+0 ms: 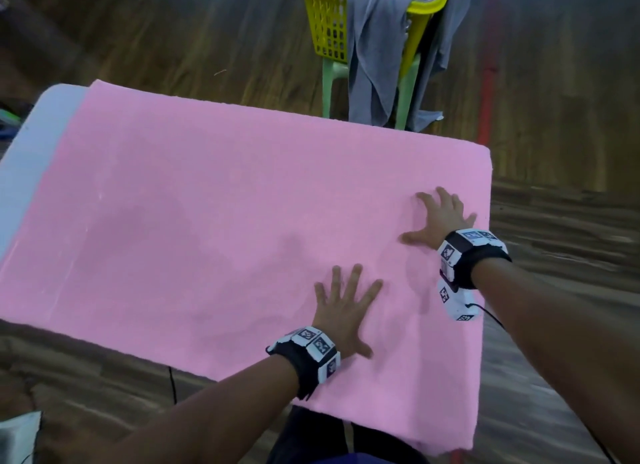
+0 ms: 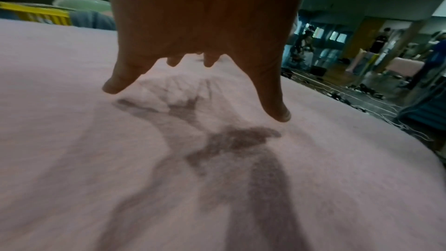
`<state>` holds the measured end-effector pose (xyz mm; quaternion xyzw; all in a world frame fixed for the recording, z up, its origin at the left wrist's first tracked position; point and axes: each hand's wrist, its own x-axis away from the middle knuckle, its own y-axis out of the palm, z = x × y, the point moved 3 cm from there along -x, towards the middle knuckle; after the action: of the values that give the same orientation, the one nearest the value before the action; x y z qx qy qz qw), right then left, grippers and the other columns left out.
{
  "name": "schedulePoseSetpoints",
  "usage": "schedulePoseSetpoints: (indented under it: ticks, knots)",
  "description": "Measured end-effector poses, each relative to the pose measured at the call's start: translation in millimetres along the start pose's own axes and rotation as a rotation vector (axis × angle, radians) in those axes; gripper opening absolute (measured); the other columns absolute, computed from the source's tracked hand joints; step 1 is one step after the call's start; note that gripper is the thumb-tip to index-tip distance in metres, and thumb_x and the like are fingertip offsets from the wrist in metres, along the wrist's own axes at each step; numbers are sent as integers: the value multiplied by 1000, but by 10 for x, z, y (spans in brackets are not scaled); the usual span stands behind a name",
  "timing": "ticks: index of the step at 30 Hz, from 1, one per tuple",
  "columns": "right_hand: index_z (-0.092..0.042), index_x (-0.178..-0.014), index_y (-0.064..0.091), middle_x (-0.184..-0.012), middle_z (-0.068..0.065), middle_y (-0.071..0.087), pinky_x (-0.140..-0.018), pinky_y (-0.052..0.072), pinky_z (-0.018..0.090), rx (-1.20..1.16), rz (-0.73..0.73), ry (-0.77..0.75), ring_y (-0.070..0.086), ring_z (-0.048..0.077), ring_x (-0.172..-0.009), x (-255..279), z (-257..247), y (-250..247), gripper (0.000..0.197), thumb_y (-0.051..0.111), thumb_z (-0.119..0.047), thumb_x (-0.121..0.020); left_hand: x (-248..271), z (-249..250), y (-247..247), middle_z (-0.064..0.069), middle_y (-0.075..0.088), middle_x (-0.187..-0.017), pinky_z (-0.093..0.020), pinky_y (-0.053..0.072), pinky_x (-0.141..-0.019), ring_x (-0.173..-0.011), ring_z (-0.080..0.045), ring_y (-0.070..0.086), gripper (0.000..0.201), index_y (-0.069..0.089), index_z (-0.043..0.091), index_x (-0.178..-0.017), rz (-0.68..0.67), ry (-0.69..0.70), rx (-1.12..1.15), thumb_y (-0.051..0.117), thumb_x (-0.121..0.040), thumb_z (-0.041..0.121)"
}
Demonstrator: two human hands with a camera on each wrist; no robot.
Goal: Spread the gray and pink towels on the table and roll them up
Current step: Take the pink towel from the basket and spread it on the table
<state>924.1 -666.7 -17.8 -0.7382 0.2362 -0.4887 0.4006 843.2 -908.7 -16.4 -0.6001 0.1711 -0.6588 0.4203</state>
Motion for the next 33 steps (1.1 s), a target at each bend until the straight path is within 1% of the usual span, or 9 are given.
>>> schedulePoseSetpoints:
  ticks: [3, 8, 11, 23, 26, 28, 29, 31, 33]
  knots:
    - [-44, -147, 12, -159, -7, -9, -110, 3, 66, 10, -19, -131, -7, 28, -146, 38, -415, 135, 103, 74, -59, -66, 181, -370, -51, -3, -39, -148, -71, -6, -104, -131, -41, -36, 129, -24, 42, -142, 19, -51, 7, 75, -61, 62]
    - [-50, -145, 0, -155, -13, -22, -105, 5, 71, 57, -157, -198, -18, 28, -144, 116, -688, 411, 109, 73, -62, -65, 301, -764, 68, -4, -46, -143, -75, -1, -102, -128, -45, -37, 136, -32, 44, -137, -87, -138, -15, 78, -59, 60]
    - [-52, -143, -3, -154, -15, -26, -105, 6, 73, 87, -172, -193, -21, 25, -143, 146, -473, 487, 111, 73, -64, -63, 263, -651, 157, -5, -47, -142, -77, 0, -100, -126, -46, -39, 139, -34, 44, -135, -90, -141, 7, 80, -57, 58]
    - [-54, -143, -1, -155, -16, -21, -107, 12, 70, 113, -190, -57, -12, 24, -145, 305, 513, 222, 117, 80, -58, -59, 36, 319, 247, -9, -40, -147, -80, 3, -96, -130, -53, -31, 135, -24, 36, -143, -90, -67, -67, 79, -59, 59]
    - [-47, -146, 9, -159, -8, -6, -109, 13, 63, 115, -126, -38, 0, 26, -146, 339, 486, 172, 106, 77, -57, -65, 137, 332, 236, -6, -30, -153, -73, 5, -104, -135, -47, -25, 125, -19, 37, -145, -42, -60, 18, 74, -64, 60]
    - [-34, -144, 29, -155, 2, 24, -111, 23, 55, 39, -23, -83, 27, 28, -139, 385, 355, 150, 84, 71, -52, -74, 299, 204, 168, -6, -10, -158, -64, 11, -109, -142, -38, -9, 108, -4, 34, -148, 50, -89, 124, 69, -72, 58]
    - [-28, -139, 40, -146, 4, 41, -107, 33, 49, -7, 13, -118, 41, 28, -130, 430, 254, 155, 69, 67, -49, -79, 412, 99, 129, -8, 7, -157, -58, 18, -110, -143, -34, 6, 94, 8, 29, -148, 121, -117, 165, 66, -77, 55]
    - [-24, -125, 55, -125, 3, 61, -95, 45, 38, -92, 24, -172, 57, 25, -110, 563, 0, 218, 43, 60, -41, -87, 681, -185, 74, -6, 39, -141, -45, 32, -102, -128, -28, 35, 61, 33, 21, -138, 247, -185, 190, 55, -87, 45]
    - [-26, -114, 62, -111, 0, 68, -87, 48, 32, -139, -12, -227, 62, 23, -100, 749, -298, 348, 26, 57, -35, -90, 991, -541, 144, -2, 53, -127, -39, 37, -94, -115, -24, 47, 41, 44, 20, -128, 289, -285, 215, 46, -92, 39]
